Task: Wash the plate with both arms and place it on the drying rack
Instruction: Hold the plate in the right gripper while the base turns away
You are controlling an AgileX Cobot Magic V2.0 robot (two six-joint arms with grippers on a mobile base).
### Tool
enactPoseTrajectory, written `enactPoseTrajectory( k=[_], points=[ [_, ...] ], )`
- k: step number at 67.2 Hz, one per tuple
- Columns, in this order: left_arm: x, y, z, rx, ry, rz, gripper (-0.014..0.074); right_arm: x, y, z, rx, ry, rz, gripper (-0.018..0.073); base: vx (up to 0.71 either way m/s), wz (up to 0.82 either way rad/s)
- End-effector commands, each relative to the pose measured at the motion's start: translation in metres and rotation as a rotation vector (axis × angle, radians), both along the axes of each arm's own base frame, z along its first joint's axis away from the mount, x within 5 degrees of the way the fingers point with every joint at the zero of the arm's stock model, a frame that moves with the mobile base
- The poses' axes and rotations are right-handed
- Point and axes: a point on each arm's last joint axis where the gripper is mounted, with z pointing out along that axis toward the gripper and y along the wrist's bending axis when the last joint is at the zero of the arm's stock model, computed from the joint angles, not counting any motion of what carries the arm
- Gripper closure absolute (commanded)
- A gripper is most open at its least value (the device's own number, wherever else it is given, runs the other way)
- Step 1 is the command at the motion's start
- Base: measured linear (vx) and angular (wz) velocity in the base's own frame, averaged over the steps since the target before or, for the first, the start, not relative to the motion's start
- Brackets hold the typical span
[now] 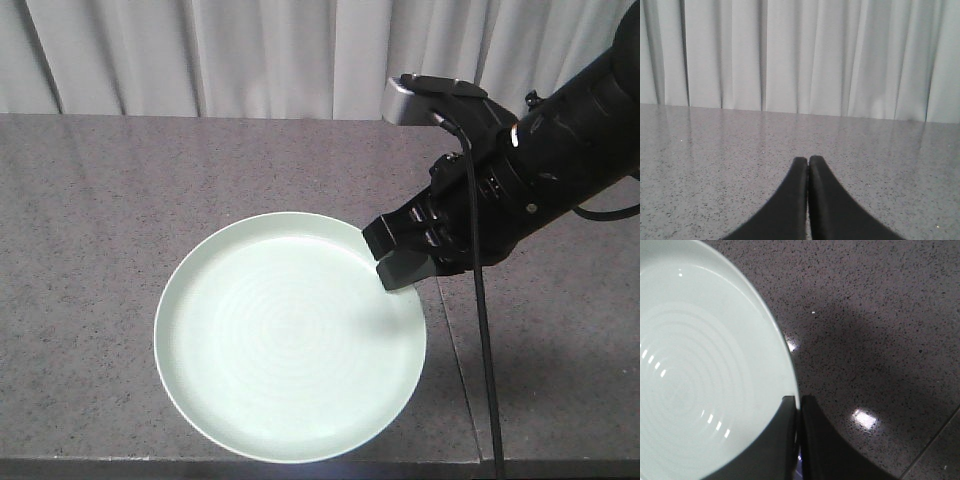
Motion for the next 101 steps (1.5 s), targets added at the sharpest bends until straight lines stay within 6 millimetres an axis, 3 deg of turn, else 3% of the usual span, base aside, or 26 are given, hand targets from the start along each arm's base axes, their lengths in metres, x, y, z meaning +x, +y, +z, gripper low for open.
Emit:
enactPoseTrajectory(
  k=[1, 101],
  points=[
    [-0.0039, -0.0002, 0.0168, -0.003, -0.117, -0.003, 0.0603, -0.0117, -0.0029, 0.0186, 0.039, -0.033, 0.021, 0.0564, 0.0, 0.0],
    [-0.0039, -0.0002, 0.0168, -0.003, -0.117, -0.003, 0.0603, -0.0118, -0.0027, 0.0187, 0.042, -0.032, 0.022, 0.0564, -0.02, 0.06]
  ],
)
